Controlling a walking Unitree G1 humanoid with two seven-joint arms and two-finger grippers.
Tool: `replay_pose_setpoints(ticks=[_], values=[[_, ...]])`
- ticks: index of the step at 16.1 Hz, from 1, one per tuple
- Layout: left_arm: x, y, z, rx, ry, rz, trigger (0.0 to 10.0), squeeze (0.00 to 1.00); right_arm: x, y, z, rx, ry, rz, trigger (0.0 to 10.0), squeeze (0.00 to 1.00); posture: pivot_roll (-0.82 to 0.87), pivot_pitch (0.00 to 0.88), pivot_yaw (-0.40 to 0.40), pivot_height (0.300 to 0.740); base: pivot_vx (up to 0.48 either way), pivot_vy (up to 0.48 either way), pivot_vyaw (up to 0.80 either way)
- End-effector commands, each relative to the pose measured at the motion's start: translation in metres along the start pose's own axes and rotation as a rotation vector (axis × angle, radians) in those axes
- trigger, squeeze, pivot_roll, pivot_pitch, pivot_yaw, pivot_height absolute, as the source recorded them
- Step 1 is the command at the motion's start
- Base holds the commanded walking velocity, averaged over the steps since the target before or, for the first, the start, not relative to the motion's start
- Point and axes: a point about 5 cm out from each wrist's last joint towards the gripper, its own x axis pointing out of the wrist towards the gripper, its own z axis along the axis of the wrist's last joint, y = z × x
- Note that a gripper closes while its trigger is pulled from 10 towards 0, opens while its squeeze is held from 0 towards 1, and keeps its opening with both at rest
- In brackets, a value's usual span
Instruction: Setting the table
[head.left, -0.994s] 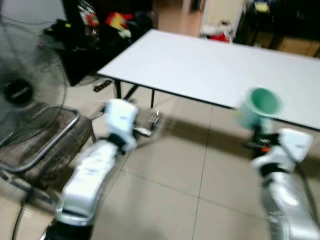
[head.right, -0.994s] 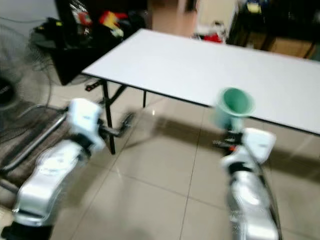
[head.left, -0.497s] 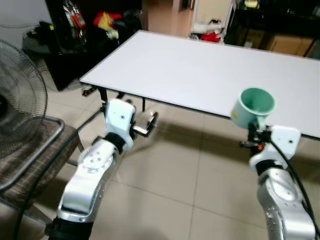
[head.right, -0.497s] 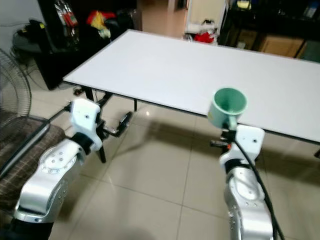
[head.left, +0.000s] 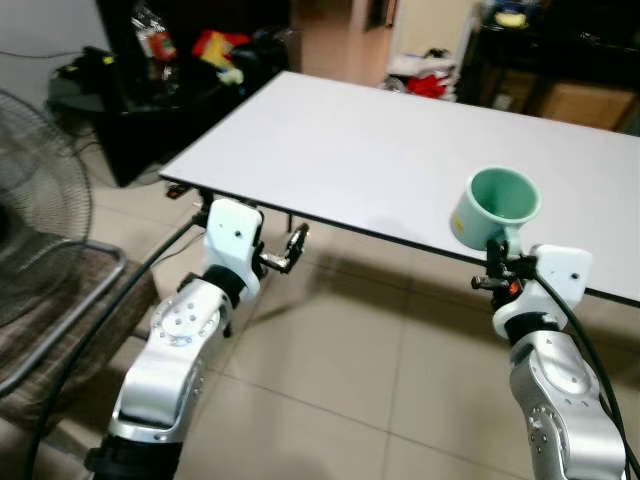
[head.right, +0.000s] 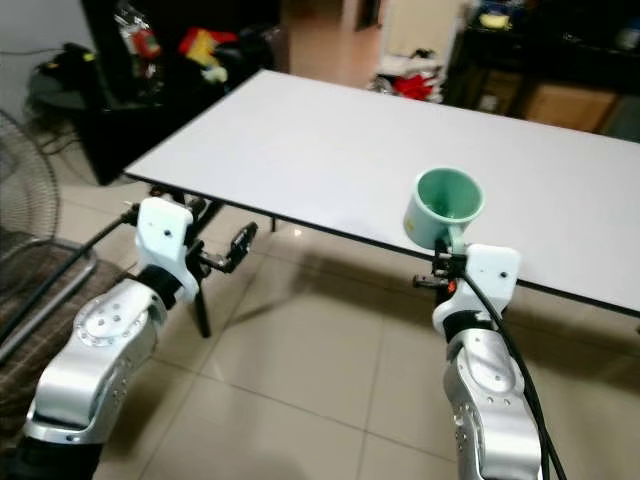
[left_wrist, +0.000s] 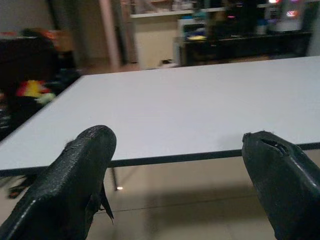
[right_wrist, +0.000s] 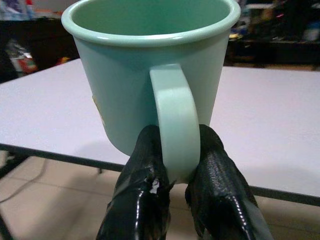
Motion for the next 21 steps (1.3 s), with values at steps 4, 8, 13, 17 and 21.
replay_pose_setpoints(ticks=[4,8,13,17,21], values=[[0.002,0.006,0.002,0.006,-0.007,0.015,10.0,0.0,0.002,0.006,0.005,0.029,-0.014,0.03,10.0,0.0,0.05,0.0,-0.035,0.74,0.374,0.0,-0.4],[0.001,0.013,-0.002,0.002,0.004,0.055,10.0,0.0,0.006,0.008,0.005,0.011,-0.017,0.038,10.0,0.0,0.05,0.0,-0.038,0.74,0.374,0.0,0.0],[-0.002,0.022,-0.007,-0.009,0.018,0.099,10.0,0.0,0.004,0.012,-0.007,0.008,0.023,0.069,10.0,0.0,0.06,0.0,-0.039,0.74,0.365,0.0,0.0],[-0.002,0.02,-0.007,-0.012,0.016,0.086,10.0,0.0,0.001,0.013,-0.009,0.017,0.031,0.072,10.0,0.0,0.06,0.0,-0.033,0.74,0.364,0.0,0.0],[-0.003,0.019,-0.007,-0.012,0.016,0.082,10.0,0.0,0.001,0.013,-0.009,0.017,0.034,0.076,10.0,0.0,0.06,0.0,-0.037,0.74,0.364,0.0,0.0]])
